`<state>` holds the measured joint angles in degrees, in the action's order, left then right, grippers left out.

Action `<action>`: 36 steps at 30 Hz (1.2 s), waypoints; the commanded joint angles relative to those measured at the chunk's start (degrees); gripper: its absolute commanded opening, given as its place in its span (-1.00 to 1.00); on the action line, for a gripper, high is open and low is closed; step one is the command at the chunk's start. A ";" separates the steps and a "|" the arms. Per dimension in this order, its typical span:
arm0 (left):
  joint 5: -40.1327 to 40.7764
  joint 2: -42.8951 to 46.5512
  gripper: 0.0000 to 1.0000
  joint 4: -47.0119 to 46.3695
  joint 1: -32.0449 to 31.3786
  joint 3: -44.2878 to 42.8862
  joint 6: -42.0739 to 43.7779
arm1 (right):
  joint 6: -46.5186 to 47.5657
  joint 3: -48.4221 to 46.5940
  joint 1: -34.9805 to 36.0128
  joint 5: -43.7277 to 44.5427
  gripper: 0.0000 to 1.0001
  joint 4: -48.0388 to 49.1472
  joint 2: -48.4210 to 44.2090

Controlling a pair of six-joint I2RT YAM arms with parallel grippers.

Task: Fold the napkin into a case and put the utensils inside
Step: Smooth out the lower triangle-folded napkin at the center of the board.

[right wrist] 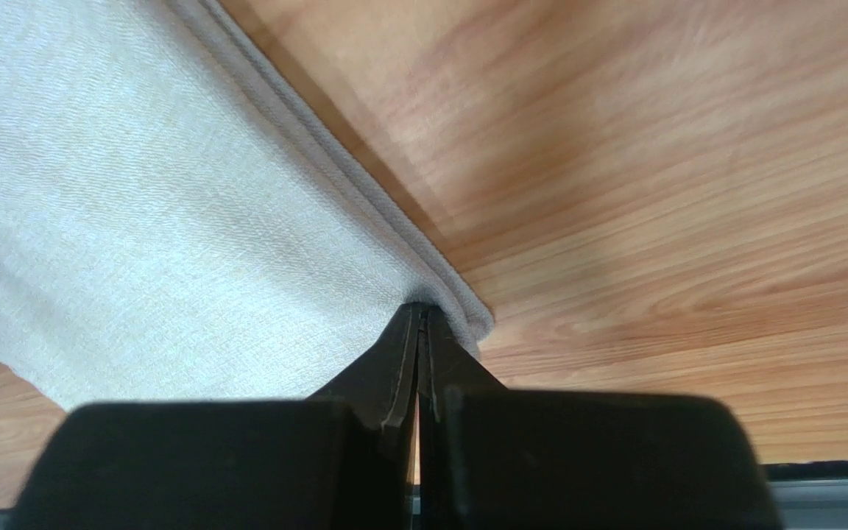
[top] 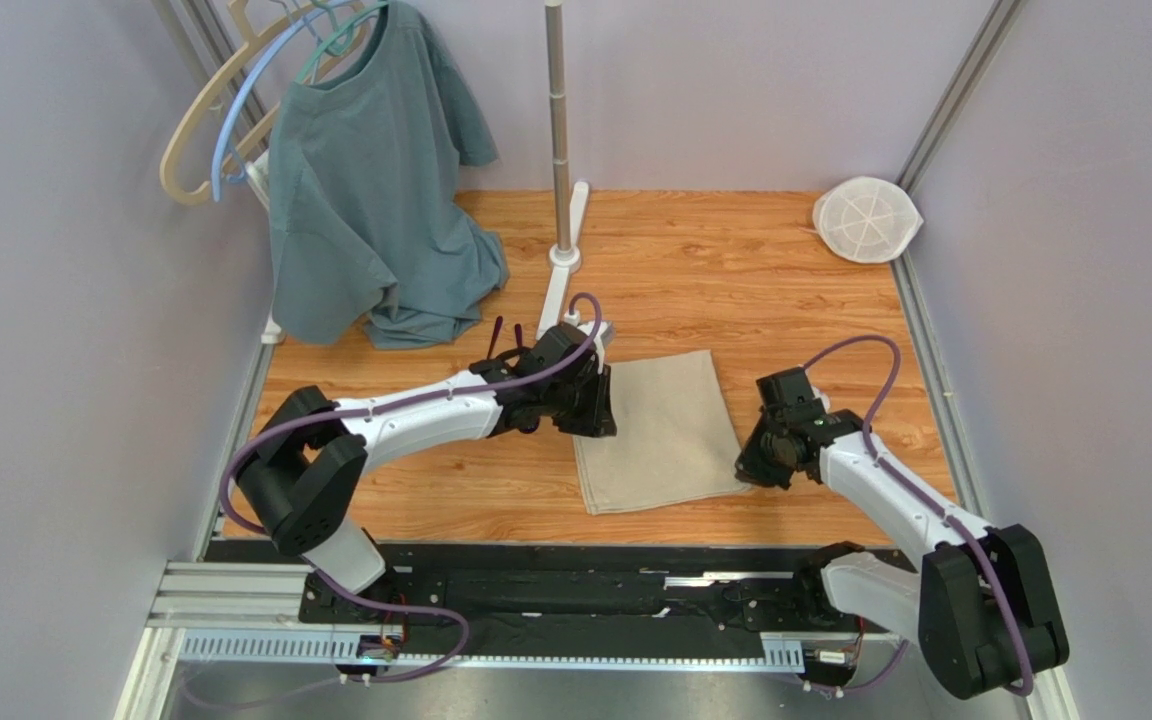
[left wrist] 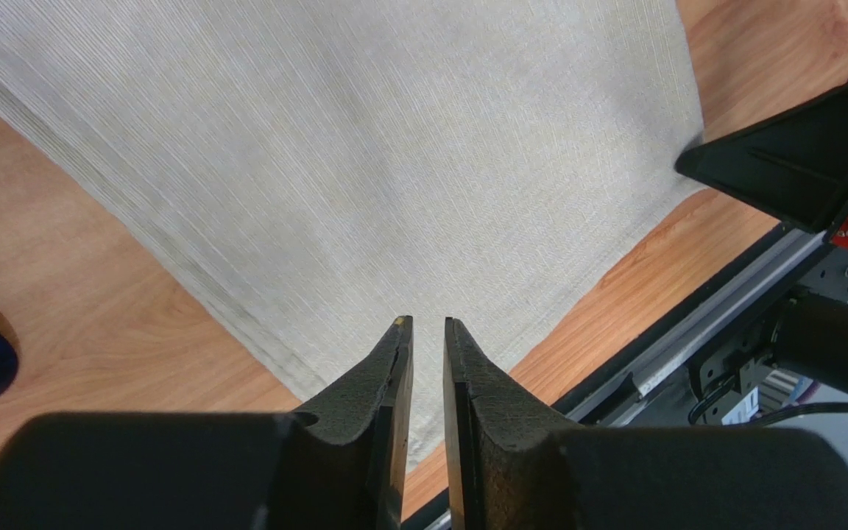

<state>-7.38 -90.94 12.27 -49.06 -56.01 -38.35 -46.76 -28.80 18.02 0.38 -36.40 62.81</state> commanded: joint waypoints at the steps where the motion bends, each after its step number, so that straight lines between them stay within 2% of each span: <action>1: -0.18 -4.14 -0.59 0.56 3.87 -7.70 2.31 | 12.72 -6.88 -0.18 1.13 -0.97 -0.26 -0.22; 4: -0.88 -8.88 -0.61 0.82 6.68 -11.75 2.75 | 17.13 -9.69 1.92 -6.26 -0.86 4.84 -0.32; 9: 0.78 -14.97 -0.69 5.12 9.15 -17.64 5.65 | 19.16 -18.20 2.37 -15.04 -0.85 5.56 11.53; 12: 1.84 -15.94 -0.70 5.83 10.56 -17.82 7.06 | 18.91 -18.40 2.37 -16.73 -0.86 6.16 15.14; 17: 4.82 -16.72 -0.72 8.20 13.02 -17.90 9.60 | 17.32 -12.96 1.41 -12.26 -0.96 4.94 14.37; 23: 6.50 -21.47 -0.73 10.93 15.66 -19.92 11.63 | 11.79 -4.97 -0.44 -5.22 -1.00 4.15 12.25; 27: 6.06 -22.97 -0.76 12.69 15.57 -21.78 13.30 | 10.38 -3.55 -2.02 -0.49 -1.00 3.71 13.57; 32: 5.10 -18.50 -0.76 12.86 15.48 -19.76 13.83 | 9.67 -4.51 -1.94 1.38 -1.00 2.04 11.56; 34: 3.52 -14.56 -0.70 12.17 15.40 -18.70 13.56 | 13.17 -5.21 -0.89 -3.88 -0.97 3.35 6.82; 35: 2.47 -13.14 -0.64 11.99 15.40 -17.92 13.39 | 14.23 -6.00 1.64 -4.68 -0.89 3.44 4.98; 36: 1.67 -11.65 -0.50 11.72 15.48 -17.73 12.95 | 16.07 -6.97 3.58 -3.56 -0.83 2.40 1.74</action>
<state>-3.31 -111.00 23.42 -33.82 -75.02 -26.41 -35.97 -34.37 17.43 -6.07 -31.97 72.49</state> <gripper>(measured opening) 0.162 0.043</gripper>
